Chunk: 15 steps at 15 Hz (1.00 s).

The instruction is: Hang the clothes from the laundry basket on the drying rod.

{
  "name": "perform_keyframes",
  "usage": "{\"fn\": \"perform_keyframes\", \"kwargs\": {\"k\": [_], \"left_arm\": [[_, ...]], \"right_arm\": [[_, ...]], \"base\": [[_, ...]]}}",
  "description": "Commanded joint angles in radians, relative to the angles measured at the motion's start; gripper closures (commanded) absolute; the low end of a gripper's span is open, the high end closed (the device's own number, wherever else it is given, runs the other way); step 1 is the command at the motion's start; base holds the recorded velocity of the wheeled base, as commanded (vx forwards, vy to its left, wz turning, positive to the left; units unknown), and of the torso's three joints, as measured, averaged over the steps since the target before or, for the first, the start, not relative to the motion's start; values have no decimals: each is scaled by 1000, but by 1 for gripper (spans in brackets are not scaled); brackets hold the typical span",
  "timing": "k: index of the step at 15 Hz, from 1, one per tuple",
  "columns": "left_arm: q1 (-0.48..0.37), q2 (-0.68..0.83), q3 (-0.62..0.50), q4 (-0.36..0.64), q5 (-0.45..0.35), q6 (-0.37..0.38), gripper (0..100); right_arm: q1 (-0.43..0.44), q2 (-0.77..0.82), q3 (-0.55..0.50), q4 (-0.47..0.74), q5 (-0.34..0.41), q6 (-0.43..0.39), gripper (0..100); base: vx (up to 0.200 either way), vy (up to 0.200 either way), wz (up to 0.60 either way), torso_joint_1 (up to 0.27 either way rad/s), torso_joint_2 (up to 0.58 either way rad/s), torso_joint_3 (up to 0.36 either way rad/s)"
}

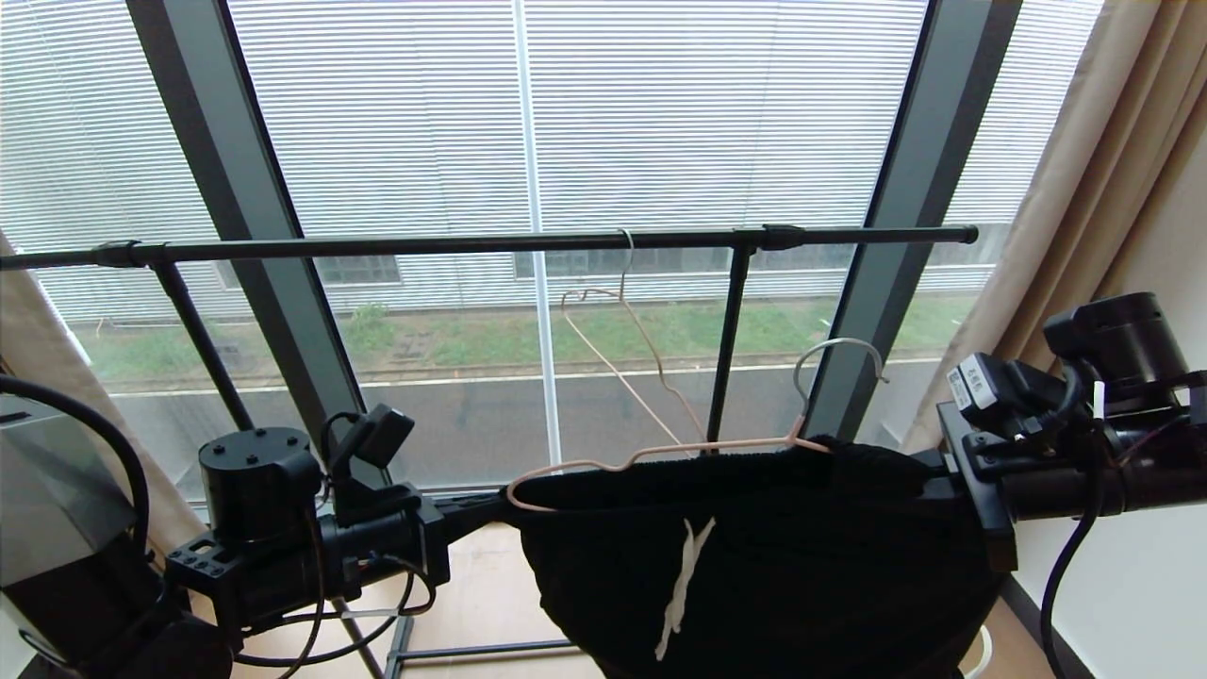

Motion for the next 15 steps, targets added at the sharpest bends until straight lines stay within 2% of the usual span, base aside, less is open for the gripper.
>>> {"fn": "perform_keyframes", "kwargs": {"k": [1, 5, 10, 15], "left_arm": [[4, -1, 0, 0, 0, 0, 100], [10, -7, 0, -2, 0, 0, 100], [24, -9, 0, -2, 0, 1, 100], [24, -9, 1, -2, 0, 1, 100]], "right_arm": [[-2, 1, 5, 0, -4, -2, 100], [-13, 3, 25, 0, -4, -5, 100], [-22, 5, 34, 0, -46, -9, 100], [-21, 26, 42, -3, -179, -23, 100]], "base": [[0, 0, 0, 0, 0, 0], [0, 0, 0, 0, 0, 0], [0, 0, 0, 0, 0, 0], [0, 0, 0, 0, 0, 0]]}}
